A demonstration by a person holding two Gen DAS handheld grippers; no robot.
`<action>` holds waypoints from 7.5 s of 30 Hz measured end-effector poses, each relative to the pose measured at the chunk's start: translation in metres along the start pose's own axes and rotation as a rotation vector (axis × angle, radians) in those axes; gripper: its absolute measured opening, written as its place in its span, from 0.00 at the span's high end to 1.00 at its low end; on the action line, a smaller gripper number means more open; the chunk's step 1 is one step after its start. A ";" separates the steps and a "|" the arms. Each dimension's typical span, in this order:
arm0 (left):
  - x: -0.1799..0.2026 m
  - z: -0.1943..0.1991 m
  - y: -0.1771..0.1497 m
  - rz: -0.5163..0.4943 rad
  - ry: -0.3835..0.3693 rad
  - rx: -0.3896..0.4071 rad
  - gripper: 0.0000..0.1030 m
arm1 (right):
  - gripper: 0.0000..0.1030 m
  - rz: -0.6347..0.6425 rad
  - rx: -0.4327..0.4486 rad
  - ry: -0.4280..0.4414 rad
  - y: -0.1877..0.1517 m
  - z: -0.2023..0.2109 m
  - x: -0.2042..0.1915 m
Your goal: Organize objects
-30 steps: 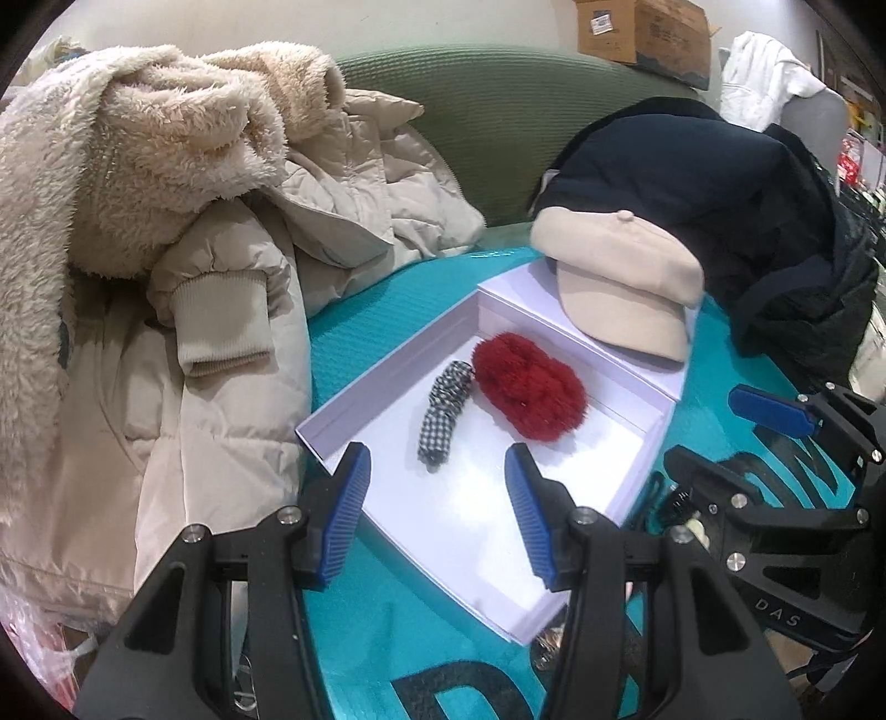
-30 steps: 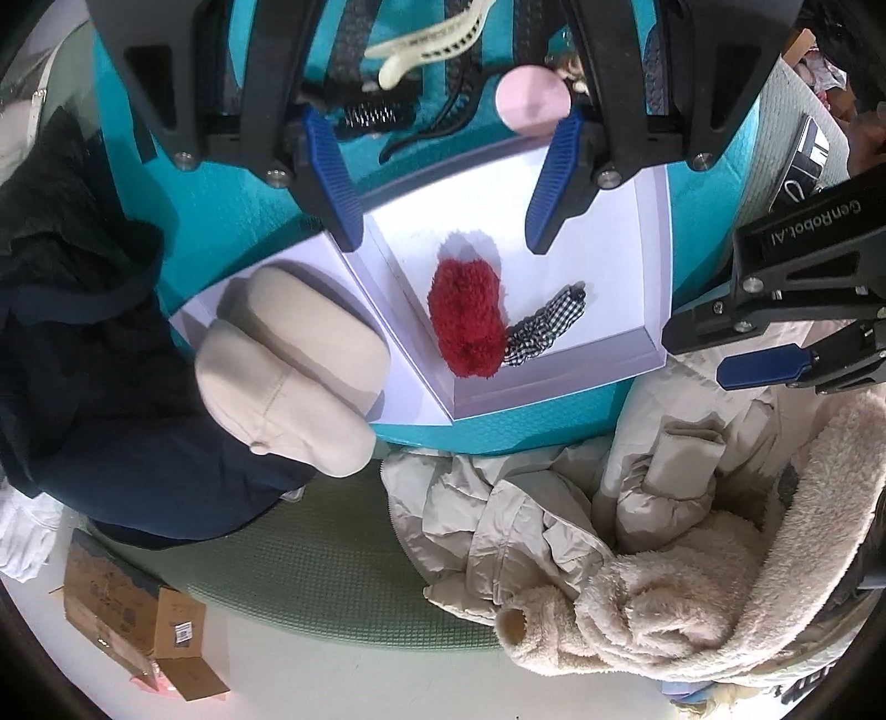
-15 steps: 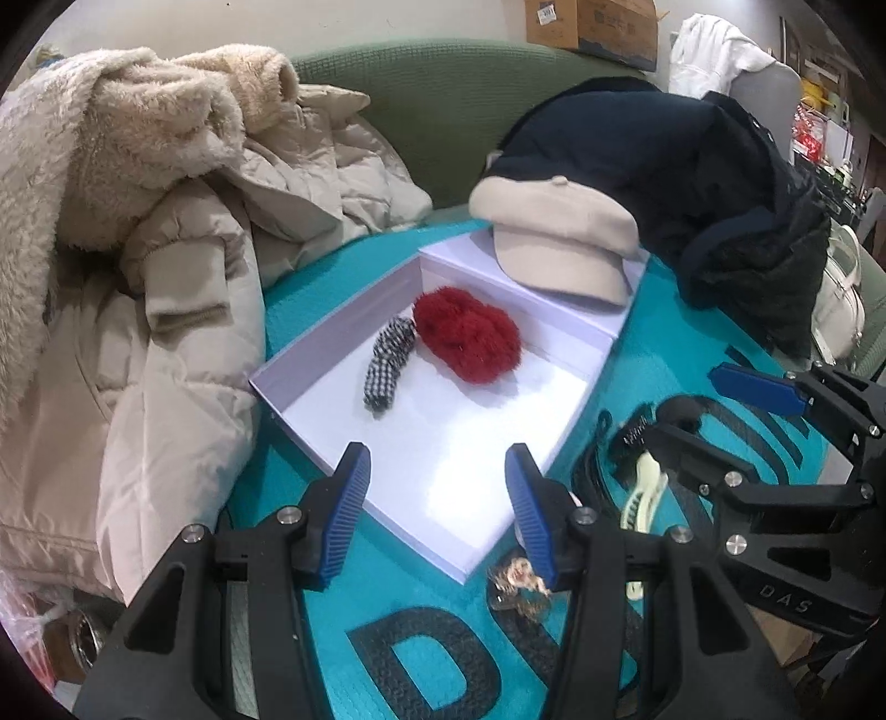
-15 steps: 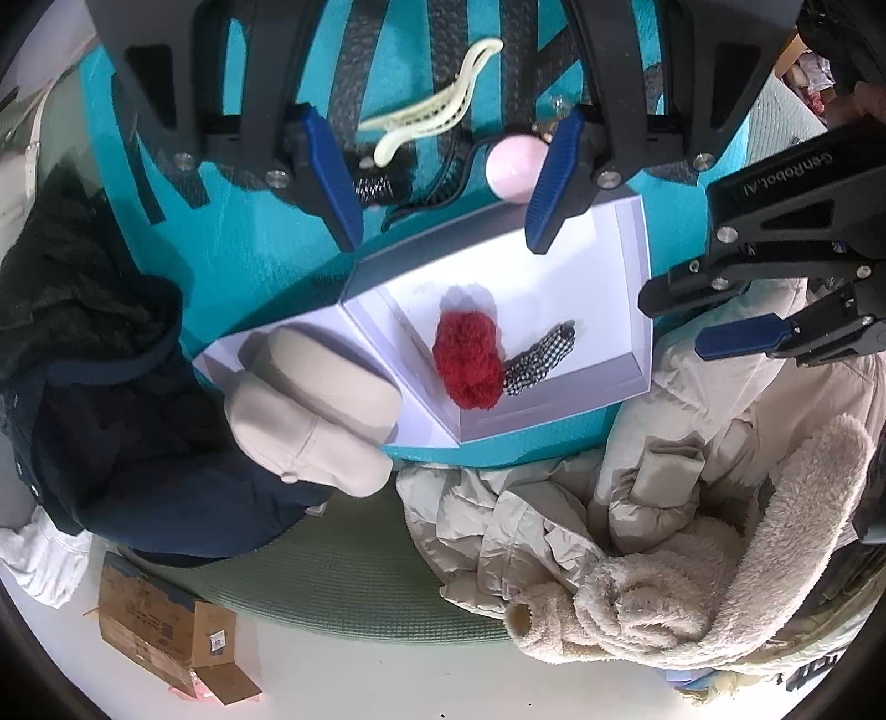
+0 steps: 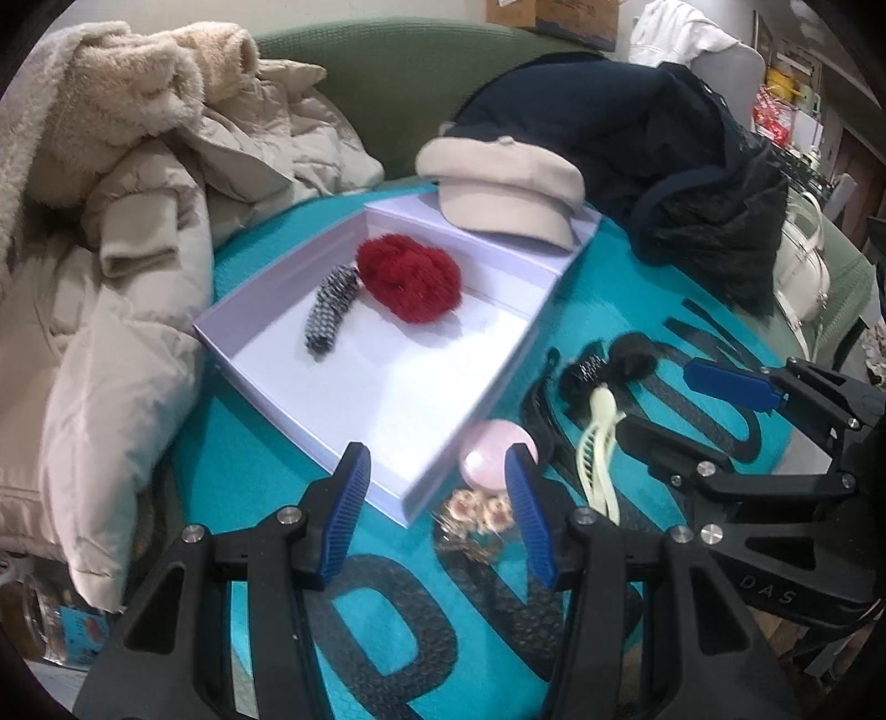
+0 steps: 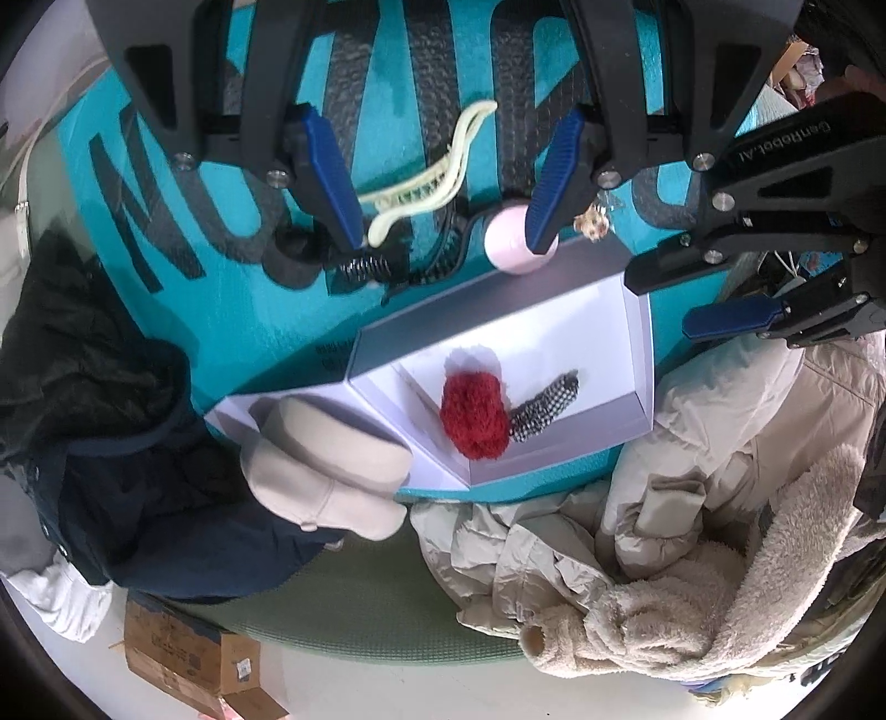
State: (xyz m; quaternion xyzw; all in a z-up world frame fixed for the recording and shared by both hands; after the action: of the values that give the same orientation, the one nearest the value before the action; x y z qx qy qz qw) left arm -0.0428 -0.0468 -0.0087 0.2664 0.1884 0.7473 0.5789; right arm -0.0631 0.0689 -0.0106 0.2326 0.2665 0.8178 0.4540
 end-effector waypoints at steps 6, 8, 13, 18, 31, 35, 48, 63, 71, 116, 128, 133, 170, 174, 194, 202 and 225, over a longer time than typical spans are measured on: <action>0.003 -0.011 -0.019 0.008 -0.033 -0.029 0.53 | 0.40 -0.030 -0.022 -0.006 -0.019 -0.004 0.000; 0.004 -0.015 -0.025 0.007 -0.047 -0.043 0.53 | 0.40 -0.041 -0.033 -0.001 -0.026 -0.007 0.001; 0.004 -0.027 -0.034 0.010 -0.083 -0.072 0.53 | 0.40 -0.063 -0.054 0.012 -0.040 -0.013 0.001; 0.002 -0.041 -0.043 -0.006 -0.105 -0.098 0.53 | 0.40 -0.080 -0.077 0.031 -0.050 -0.021 -0.001; -0.003 -0.073 -0.051 -0.010 -0.128 -0.156 0.52 | 0.41 -0.085 -0.144 0.056 -0.063 -0.052 -0.005; 0.001 -0.082 -0.054 -0.015 -0.132 -0.175 0.52 | 0.56 -0.102 -0.141 0.072 -0.067 -0.057 -0.001; 0.016 -0.083 -0.057 -0.051 -0.211 -0.181 0.55 | 0.83 -0.129 -0.124 0.072 -0.082 -0.041 0.017; 0.033 -0.080 -0.065 -0.156 -0.201 -0.194 0.50 | 0.66 -0.124 -0.131 0.045 -0.085 -0.037 0.023; 0.030 -0.093 -0.058 -0.148 -0.214 -0.204 0.48 | 0.66 -0.107 -0.137 0.035 -0.078 -0.047 0.024; 0.049 -0.088 -0.042 -0.096 -0.234 -0.257 0.50 | 0.80 -0.155 -0.075 0.151 -0.066 -0.046 0.038; 0.043 -0.058 -0.035 -0.057 -0.251 -0.184 0.51 | 0.80 -0.111 -0.038 0.127 -0.057 -0.015 0.032; 0.038 -0.038 -0.025 -0.062 -0.241 -0.143 0.51 | 0.80 -0.084 -0.017 0.128 -0.047 -0.002 0.024; -0.002 -0.078 0.094 0.006 -0.135 -0.109 0.51 | 0.81 0.098 0.026 0.223 0.052 -0.047 0.027; -0.011 -0.086 0.107 0.020 -0.119 -0.114 0.51 | 0.80 0.110 0.046 0.245 0.066 -0.059 0.029; -0.062 -0.109 0.167 0.116 -0.006 -0.058 0.51 | 0.81 0.173 0.120 0.329 0.143 -0.106 0.023; -0.080 -0.117 0.188 0.156 0.043 -0.023 0.51 | 0.81 0.220 0.143 0.349 0.171 -0.120 0.021; -0.098 -0.177 0.162 0.211 0.102 -0.095 0.50 | 0.80 0.222 0.085 0.441 0.154 -0.193 0.003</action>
State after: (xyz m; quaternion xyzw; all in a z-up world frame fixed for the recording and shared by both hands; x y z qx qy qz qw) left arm -0.2576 -0.1787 -0.0695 0.2186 0.1532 0.8248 0.4985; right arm -0.2795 -0.0407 -0.0552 0.0955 0.3661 0.8816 0.2822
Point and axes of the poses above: each gripper's, at about its wrist camera, not at the fingertips, and z roughly against the way its jaws point, x to its right, y to its top, the point moved 4 cm from there along -z, roughly the way its jaws point, and after that the axes turned 14 degrees about z, right-handed, at the moved point
